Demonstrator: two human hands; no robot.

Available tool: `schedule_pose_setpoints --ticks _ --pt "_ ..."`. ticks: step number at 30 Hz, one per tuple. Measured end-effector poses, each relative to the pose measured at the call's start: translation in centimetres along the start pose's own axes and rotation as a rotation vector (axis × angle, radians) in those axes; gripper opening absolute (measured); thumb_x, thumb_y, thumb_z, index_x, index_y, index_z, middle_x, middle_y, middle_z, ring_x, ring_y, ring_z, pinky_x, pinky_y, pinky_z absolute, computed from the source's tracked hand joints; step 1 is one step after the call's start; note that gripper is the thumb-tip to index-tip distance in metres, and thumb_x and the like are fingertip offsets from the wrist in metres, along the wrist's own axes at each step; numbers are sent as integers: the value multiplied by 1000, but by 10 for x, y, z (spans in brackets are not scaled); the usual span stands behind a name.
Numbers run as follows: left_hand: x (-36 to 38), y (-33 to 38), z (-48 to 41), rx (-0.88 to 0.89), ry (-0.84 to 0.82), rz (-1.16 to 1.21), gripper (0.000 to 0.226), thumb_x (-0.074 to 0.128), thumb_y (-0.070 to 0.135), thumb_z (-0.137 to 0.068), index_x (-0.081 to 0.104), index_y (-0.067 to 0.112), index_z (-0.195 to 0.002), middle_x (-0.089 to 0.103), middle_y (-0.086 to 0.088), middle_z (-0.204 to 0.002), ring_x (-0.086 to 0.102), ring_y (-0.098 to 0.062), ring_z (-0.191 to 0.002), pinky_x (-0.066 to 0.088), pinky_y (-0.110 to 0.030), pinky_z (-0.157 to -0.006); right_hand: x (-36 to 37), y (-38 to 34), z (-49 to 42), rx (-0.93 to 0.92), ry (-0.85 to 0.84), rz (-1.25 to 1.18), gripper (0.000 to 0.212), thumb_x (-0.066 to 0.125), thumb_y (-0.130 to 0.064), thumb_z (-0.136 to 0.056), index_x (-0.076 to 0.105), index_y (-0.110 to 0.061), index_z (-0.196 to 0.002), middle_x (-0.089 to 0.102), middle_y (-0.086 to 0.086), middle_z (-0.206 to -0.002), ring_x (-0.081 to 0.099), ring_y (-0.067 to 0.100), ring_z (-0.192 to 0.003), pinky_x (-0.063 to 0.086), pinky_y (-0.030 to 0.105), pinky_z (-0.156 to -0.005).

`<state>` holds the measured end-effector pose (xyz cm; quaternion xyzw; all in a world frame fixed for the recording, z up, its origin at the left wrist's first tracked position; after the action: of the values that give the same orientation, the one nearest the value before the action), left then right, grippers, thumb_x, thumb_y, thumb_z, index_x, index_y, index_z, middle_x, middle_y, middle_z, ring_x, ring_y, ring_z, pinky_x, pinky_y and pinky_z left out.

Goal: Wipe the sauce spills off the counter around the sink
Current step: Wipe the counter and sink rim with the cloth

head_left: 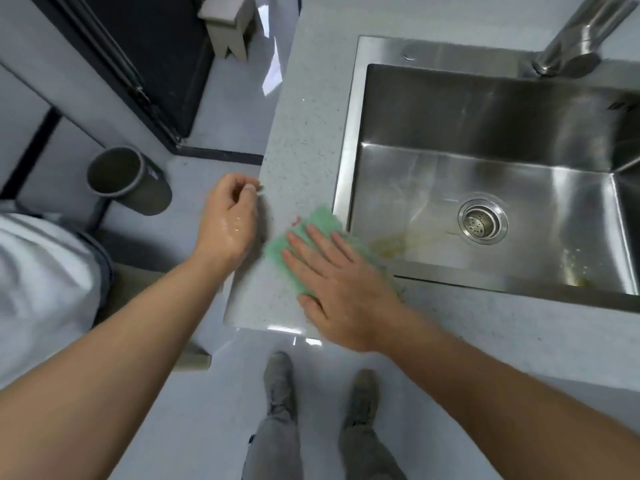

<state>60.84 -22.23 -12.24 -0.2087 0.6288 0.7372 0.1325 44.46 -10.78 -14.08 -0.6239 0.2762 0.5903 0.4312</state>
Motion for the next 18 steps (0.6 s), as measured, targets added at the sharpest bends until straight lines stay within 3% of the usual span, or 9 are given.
schedule_pose_setpoints --ticks 2,6,10,14,16,18 --pt "-2 -1 -10 -39 -12 88 19 47 28 -92 64 20 -91 66 4 -86 61 -14 -81 49 -32 -79 -8 28 -31 128 9 -14 71 27 -43 -93 26 -13 -157 15 12 -166 7 33 -154 12 55 -123" --pt "-2 -7 -37 -145 -78 179 21 44 23 -97 62 16 -88 64 -1 -78 59 -14 -69 47 -30 -70 -14 41 -73 309 -13 8 72 17 -45 -94 12 -16 -159 -2 17 -167 -7 35 -154 4 58 -122" --pt "6 -7 -64 -189 -184 191 28 41 30 -101 61 15 -88 61 -2 -70 57 -16 -61 45 -34 -66 -9 -8 -20 43 -87 56 66 27 -43 -101 14 -15 -159 4 11 -168 -6 33 -154 8 56 -123" --pt "10 -3 -82 -183 -248 175 31 38 33 -102 61 12 -95 61 -4 -72 59 -20 -66 48 -37 -69 -10 -48 11 -215 -178 5 64 41 -41 -98 25 -24 -158 14 1 -167 -2 29 -155 10 53 -124" --pt "11 -3 -89 -192 -281 172 31 38 32 -103 60 13 -93 62 -5 -73 59 -20 -67 48 -37 -68 -10 -41 -6 -211 -196 13 62 41 -46 -99 25 -29 -157 17 -2 -167 -1 27 -155 8 51 -124" --pt "10 -3 -96 -195 -309 180 31 38 32 -103 59 14 -90 63 -6 -74 58 -20 -65 47 -36 -67 -12 -22 -46 -57 -169 45 61 27 -52 -102 12 -32 -158 7 -2 -168 -8 27 -155 3 52 -125"
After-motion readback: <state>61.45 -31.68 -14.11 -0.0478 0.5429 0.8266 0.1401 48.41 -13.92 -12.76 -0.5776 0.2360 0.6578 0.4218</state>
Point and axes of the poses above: each hand's wrist, its own z-axis away from the middle knuckle, its own x-axis out of the palm, y = z × x, the point moved 3 cm from there along -z, towards the middle knuckle
